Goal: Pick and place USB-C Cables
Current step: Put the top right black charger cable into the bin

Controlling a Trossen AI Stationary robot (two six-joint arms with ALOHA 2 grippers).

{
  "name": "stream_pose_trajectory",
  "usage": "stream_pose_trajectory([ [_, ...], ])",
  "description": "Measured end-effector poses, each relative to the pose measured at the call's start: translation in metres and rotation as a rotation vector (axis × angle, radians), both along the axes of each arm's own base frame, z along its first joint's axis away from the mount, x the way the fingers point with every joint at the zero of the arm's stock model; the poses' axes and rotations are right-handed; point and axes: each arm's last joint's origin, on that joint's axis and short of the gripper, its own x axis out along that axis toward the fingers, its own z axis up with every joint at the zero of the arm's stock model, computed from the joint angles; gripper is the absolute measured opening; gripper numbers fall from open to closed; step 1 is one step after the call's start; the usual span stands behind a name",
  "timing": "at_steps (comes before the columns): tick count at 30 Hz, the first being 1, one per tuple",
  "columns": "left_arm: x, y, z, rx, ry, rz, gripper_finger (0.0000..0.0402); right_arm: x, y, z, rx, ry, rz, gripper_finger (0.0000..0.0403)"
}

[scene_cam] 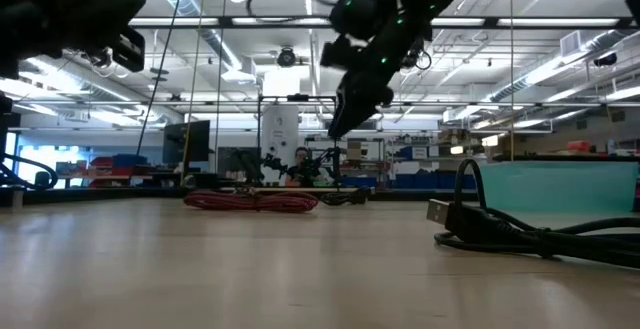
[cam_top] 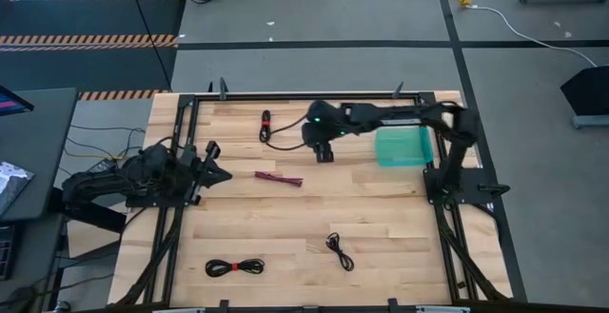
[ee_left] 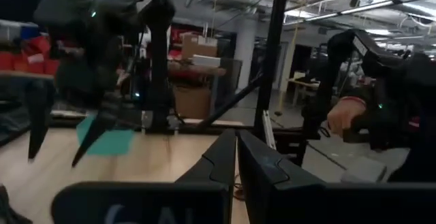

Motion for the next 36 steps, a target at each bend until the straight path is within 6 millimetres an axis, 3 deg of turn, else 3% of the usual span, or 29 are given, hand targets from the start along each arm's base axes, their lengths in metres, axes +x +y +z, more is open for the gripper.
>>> stream_pose_trajectory([
  [11,-0.001,0.001,0.004,0.038,-0.054,0.063,0.0025,0.011,-0.031,-0.016,-0.075,0.249,0.016,0.0229],
  [23,-0.001,0.001,0.004,-0.023,-0.042,0.049,0.0025,-0.003,-0.061,-0.023,-0.087,0.254,-0.049,0.0228],
  [36,0.001,0.002,-0.002,-0.098,0.035,0.037,0.0025,-0.013,-0.072,-0.048,-0.061,0.204,-0.103,0.0228],
])
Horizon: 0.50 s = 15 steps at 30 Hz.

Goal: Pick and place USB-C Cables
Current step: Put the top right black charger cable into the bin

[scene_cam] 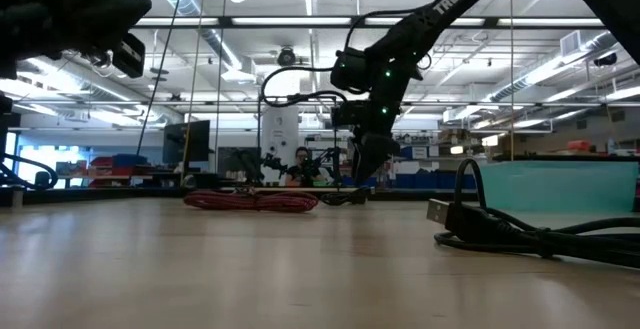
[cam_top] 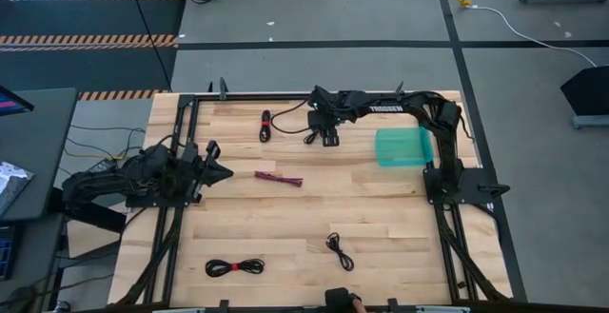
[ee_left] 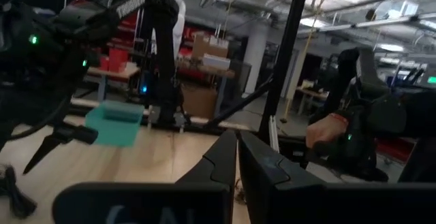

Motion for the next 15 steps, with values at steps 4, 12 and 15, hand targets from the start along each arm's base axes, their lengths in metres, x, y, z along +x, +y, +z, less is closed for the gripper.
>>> stream_pose_trajectory([
  [4,0.000,0.000,-0.003,0.002,0.026,0.001,0.0025,-0.001,-0.002,-0.004,-0.011,-0.014,0.001,0.0228],
  [12,0.000,0.000,-0.002,0.020,0.021,0.005,0.0025,-0.011,-0.013,-0.017,-0.030,-0.034,-0.038,0.0228],
  [15,0.000,0.000,-0.002,0.021,0.021,0.005,0.0025,-0.012,-0.017,-0.016,-0.044,-0.046,-0.050,0.0222],
])
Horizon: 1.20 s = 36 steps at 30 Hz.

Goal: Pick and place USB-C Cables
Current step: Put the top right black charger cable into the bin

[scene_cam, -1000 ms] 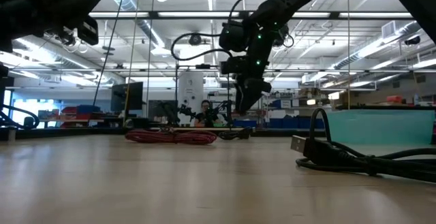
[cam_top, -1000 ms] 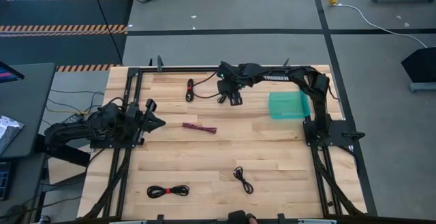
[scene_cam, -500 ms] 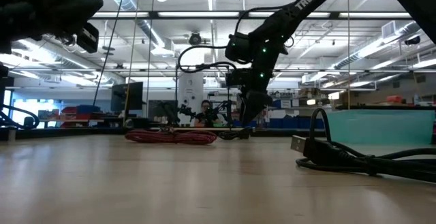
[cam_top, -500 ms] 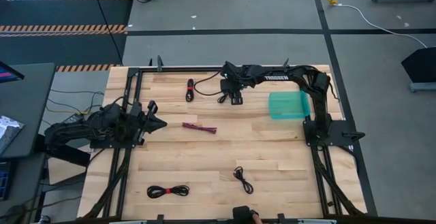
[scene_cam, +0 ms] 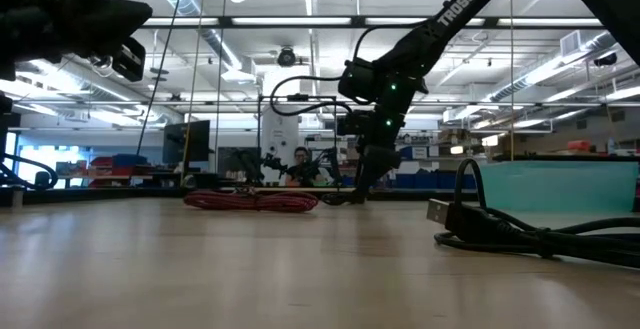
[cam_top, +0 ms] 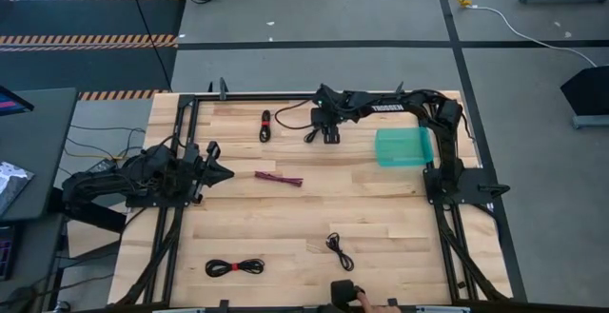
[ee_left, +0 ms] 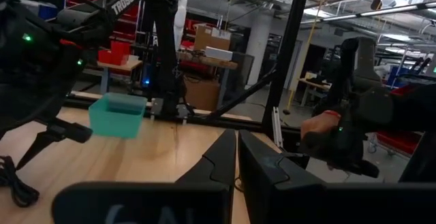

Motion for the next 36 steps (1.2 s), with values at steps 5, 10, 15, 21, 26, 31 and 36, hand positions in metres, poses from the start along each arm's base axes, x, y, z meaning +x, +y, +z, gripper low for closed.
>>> stream_pose_trajectory([
  [5,0.000,0.000,0.000,0.000,-0.001,0.002,0.0025,-0.002,-0.004,0.000,0.012,-0.003,0.003,0.0172],
  [10,0.000,0.000,0.000,0.000,-0.002,0.007,0.0025,-0.003,-0.004,0.000,0.004,0.008,0.029,0.0065],
  [15,0.000,0.000,0.000,0.000,-0.002,0.007,0.0025,-0.004,-0.003,0.000,-0.010,0.041,0.037,0.0011],
  [21,0.000,0.000,0.000,-0.006,-0.001,0.006,0.0025,-0.009,0.007,0.018,-0.058,0.076,0.017,0.0003],
  [26,-0.001,0.000,0.004,-0.022,-0.035,0.002,0.0025,-0.015,0.026,0.063,-0.102,0.084,-0.006,0.0002],
  [31,-0.002,0.000,0.010,-0.034,-0.104,-0.005,0.0025,-0.036,0.052,0.116,-0.133,0.101,-0.094,0.0001],
  [36,-0.004,0.000,0.015,-0.028,-0.149,-0.006,0.0025,-0.077,0.082,0.152,-0.059,0.182,-0.235,0.0001],
])
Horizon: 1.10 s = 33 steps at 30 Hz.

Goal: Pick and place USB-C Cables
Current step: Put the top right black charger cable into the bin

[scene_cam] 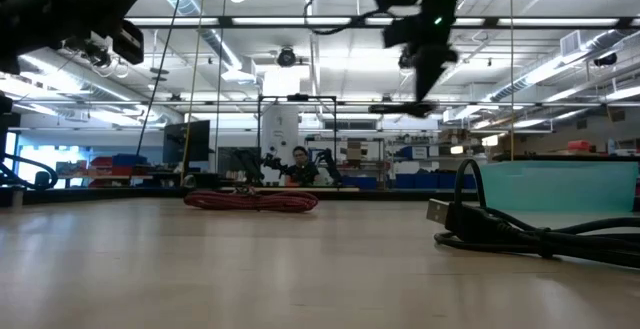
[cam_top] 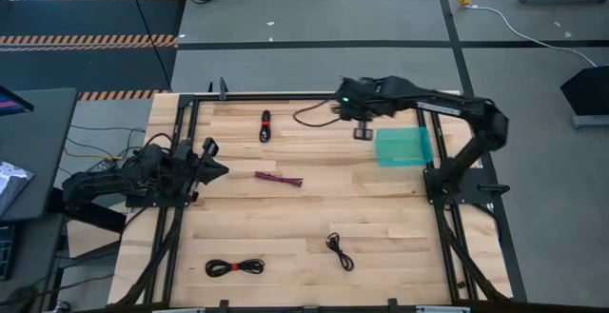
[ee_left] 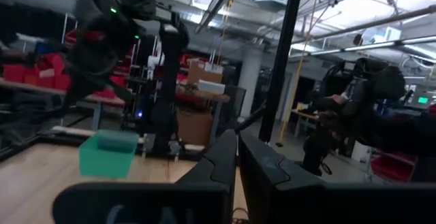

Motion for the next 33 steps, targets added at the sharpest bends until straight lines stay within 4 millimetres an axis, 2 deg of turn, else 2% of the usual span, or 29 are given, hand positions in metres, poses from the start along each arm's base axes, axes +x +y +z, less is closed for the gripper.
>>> stream_pose_trajectory([
  [6,-0.005,-0.001,0.011,0.020,-0.126,0.000,0.0025,-0.048,0.029,0.021,0.104,0.129,-0.143,0.0000],
  [11,-0.007,-0.001,0.017,0.024,-0.187,-0.003,0.0025,-0.064,0.039,0.024,0.129,0.164,-0.152,0.0000],
  [16,-0.006,-0.002,0.013,-0.025,-0.132,-0.055,0.0025,-0.075,0.044,0.002,0.238,0.206,-0.199,0.0000],
  [20,-0.004,-0.007,0.004,-0.007,-0.077,-0.221,0.0025,-0.084,0.047,-0.027,0.279,0.320,-0.213,0.0000],
  [25,-0.008,-0.014,0.011,0.046,-0.162,-0.298,0.0025,-0.097,0.047,-0.062,0.298,0.458,-0.237,0.0000],
  [30,-0.011,-0.015,0.015,0.079,-0.223,-0.292,0.0025,-0.106,0.046,-0.077,0.267,0.479,-0.233,0.0000],
  [33,-0.010,-0.013,0.016,0.086,-0.238,-0.225,0.0025,-0.108,0.045,-0.080,0.273,0.473,-0.230,0.0000],
])
